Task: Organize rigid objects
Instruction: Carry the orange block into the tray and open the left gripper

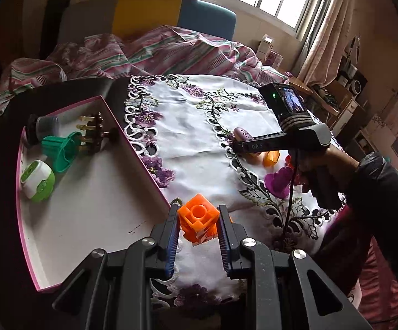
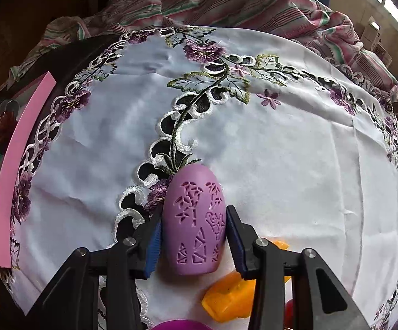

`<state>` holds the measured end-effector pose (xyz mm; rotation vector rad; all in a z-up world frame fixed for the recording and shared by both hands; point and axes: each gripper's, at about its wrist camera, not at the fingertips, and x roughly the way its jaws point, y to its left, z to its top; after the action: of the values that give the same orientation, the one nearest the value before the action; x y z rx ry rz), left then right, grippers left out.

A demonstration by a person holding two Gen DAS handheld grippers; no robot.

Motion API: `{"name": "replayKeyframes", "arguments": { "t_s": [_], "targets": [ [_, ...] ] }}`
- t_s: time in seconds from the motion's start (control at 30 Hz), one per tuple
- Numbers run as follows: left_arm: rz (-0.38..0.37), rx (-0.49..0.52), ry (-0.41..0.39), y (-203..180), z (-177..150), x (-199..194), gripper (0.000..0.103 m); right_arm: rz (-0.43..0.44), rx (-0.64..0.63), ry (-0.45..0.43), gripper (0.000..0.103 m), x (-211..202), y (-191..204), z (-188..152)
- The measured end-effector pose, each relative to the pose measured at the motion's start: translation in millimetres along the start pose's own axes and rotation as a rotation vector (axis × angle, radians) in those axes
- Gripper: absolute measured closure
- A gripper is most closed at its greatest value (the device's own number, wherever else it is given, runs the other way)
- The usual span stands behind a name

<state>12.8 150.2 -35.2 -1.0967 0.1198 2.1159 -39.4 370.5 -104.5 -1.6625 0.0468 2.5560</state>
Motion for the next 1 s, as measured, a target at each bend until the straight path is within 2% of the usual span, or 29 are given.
{"name": "replayKeyframes", "arguments": {
  "t_s": [0.83,1.0],
  "targets": [
    [0.003,-0.053,-0.009,13.6,-3.5,-7.6,0.076,-0.029,-0.046,-0.024,0.061,-1.1,7.0,-0.3],
    [-0.003,-0.079,-0.036,22.4,-0.3,-17.3,0.077,-0.028,-0.043,-0.024,0.061,-1.3,6.9,-0.2]
  ]
}}
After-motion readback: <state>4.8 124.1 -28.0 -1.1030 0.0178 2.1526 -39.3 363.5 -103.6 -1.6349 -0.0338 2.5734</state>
